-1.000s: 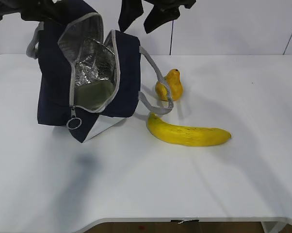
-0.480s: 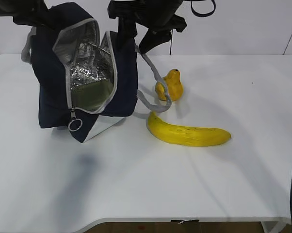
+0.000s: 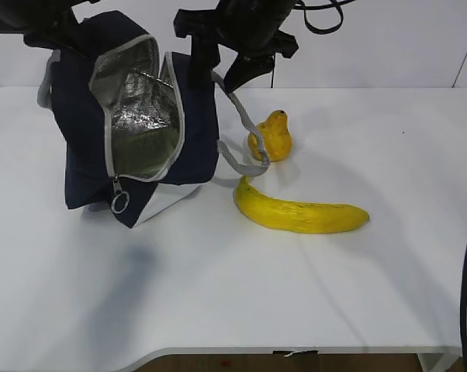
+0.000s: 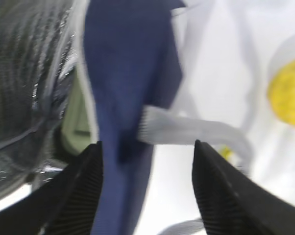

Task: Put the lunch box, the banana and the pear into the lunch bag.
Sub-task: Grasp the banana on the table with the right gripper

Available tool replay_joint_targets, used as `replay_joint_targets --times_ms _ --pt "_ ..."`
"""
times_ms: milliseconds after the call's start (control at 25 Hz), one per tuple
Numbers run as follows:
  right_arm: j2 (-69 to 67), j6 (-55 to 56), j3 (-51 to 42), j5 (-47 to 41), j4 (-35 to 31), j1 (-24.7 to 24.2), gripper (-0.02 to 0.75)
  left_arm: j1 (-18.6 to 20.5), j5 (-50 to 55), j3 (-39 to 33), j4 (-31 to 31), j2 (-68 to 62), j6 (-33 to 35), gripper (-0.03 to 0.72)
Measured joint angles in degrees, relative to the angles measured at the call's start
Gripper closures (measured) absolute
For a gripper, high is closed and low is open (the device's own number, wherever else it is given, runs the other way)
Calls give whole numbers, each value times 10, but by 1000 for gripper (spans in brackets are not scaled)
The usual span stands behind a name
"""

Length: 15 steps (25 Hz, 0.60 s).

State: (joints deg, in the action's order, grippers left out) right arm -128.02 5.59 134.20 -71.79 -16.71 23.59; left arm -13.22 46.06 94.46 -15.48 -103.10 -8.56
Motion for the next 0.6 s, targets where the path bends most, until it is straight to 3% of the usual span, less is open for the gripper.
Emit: replay_joint_targets --times_ms 400,600 --pt "39 -29 -2 0 38 -33 275 12 2 0 27 -4 0 694" --pt "87 -46 -57 0 56 -36 275 19 4 0 28 -4 0 693"
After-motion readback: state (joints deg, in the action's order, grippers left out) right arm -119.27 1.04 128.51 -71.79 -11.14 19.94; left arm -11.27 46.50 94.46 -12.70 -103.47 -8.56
